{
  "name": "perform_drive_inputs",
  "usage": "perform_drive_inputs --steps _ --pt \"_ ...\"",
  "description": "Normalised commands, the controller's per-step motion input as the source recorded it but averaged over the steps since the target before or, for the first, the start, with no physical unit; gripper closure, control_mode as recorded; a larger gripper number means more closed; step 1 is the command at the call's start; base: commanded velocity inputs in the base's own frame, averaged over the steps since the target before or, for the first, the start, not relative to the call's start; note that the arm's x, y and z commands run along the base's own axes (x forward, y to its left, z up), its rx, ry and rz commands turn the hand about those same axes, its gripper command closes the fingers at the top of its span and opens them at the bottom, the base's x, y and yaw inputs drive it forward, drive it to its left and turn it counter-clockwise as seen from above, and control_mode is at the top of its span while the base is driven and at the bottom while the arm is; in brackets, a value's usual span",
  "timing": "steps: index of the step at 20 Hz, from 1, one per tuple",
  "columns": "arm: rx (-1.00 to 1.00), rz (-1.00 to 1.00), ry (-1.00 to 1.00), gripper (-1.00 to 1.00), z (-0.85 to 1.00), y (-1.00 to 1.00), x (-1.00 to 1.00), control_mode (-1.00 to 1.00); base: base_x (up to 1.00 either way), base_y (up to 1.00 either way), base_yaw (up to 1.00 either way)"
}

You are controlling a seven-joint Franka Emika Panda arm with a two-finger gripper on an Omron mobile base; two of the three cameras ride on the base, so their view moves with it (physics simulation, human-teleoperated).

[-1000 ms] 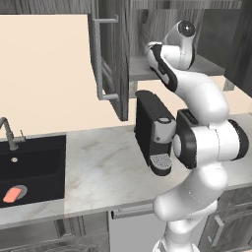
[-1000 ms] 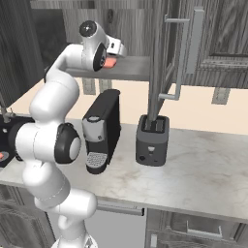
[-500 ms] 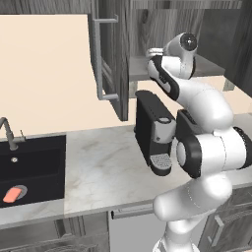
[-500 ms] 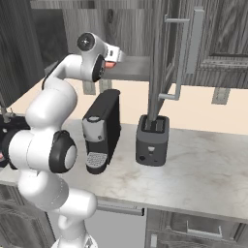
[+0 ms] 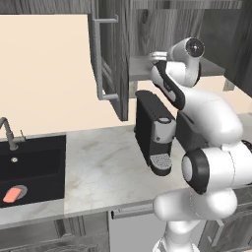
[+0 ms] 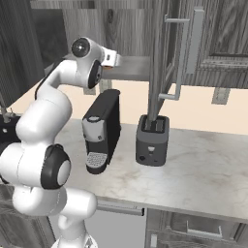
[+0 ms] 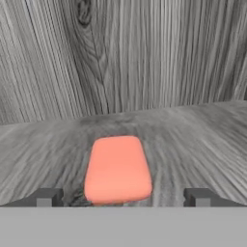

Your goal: Pick up the bar soap and bar soap from the sink, and place them back in the cabinet, and close the cabinet doors.

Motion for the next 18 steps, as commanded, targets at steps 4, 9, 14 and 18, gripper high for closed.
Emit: perform_drive_inputs --steps 4,9,14,18 --pt "0.00 0.00 0.00 -1.00 0.08 0.00 -0.41 -1.00 0.00 0.00 0.00" --pt "0.00 0.00 0.08 -1.00 0.19 0.00 -0.29 -1.00 0.00 0.00 0.00" --pt "0.00 0.00 0.15 -1.00 0.25 0.00 -0.27 -1.00 0.00 0.00 0.00" --pt "0.00 0.00 0.19 -1.00 0.25 0.00 -0.27 -1.00 0.00 0.00 0.00"
